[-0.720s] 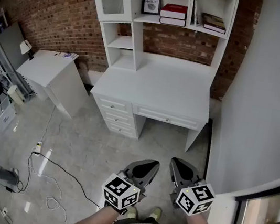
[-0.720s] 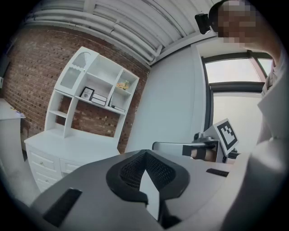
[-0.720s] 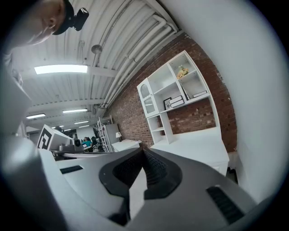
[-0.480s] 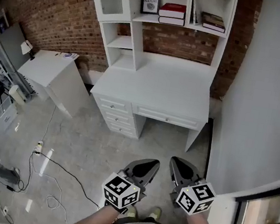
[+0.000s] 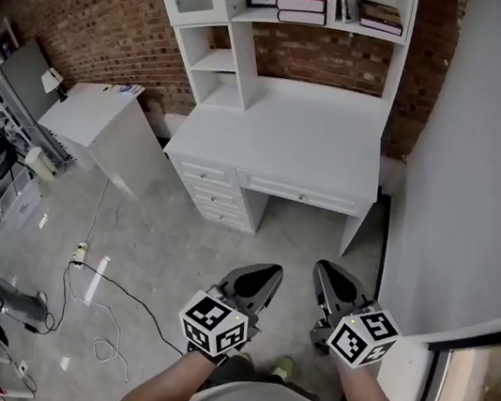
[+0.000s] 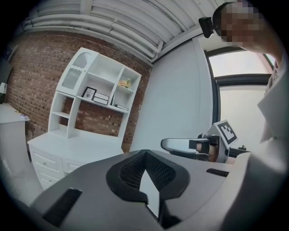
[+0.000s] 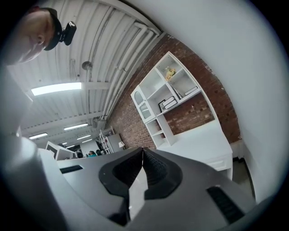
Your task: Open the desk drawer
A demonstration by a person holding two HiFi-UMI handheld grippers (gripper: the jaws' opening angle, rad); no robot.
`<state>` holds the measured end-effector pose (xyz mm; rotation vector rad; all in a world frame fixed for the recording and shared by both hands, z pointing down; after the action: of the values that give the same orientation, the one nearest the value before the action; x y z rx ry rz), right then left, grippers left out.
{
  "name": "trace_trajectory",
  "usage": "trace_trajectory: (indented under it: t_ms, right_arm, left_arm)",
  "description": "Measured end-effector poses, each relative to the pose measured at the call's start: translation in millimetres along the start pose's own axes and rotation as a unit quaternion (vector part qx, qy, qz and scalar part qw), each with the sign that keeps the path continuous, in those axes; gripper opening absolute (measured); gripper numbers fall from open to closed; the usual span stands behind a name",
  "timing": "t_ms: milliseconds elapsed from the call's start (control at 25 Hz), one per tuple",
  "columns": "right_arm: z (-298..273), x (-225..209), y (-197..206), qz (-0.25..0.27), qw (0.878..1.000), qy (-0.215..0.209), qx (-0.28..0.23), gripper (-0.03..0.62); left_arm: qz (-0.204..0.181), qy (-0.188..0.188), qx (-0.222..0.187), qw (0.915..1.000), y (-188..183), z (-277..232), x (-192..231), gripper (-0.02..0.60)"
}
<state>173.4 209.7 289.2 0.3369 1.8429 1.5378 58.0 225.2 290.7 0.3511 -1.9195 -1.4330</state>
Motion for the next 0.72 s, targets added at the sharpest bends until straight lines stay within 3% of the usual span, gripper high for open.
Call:
trace_trajectory:
  t_ms: [400, 720]
  right_arm:
    - [-14.2, -27.6, 10.5, -0.051, 0.999, 0.007, 0.006, 0.018]
    - [-62.5, -51.3, 20.0, -0.064, 0.997, 0.024, 0.021, 0.018]
  left_arm:
    - [0.006, -0.013, 0.013, 0.9998, 11.0, -23.4, 20.7, 0.012]
    - [0.003, -0.012, 0.024, 0.9996, 15.9, -62.3, 74.1, 0.012]
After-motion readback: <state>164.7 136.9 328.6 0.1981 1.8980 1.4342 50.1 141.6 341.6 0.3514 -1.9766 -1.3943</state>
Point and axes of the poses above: the fingertips, and each gripper's own axes: z backward along the fingers, x to its left, y out of its underside, the point moved 3 cm from there along z, backward along the fingers, and after that the axes turned 7 degrees about z, right-handed, at the moved point
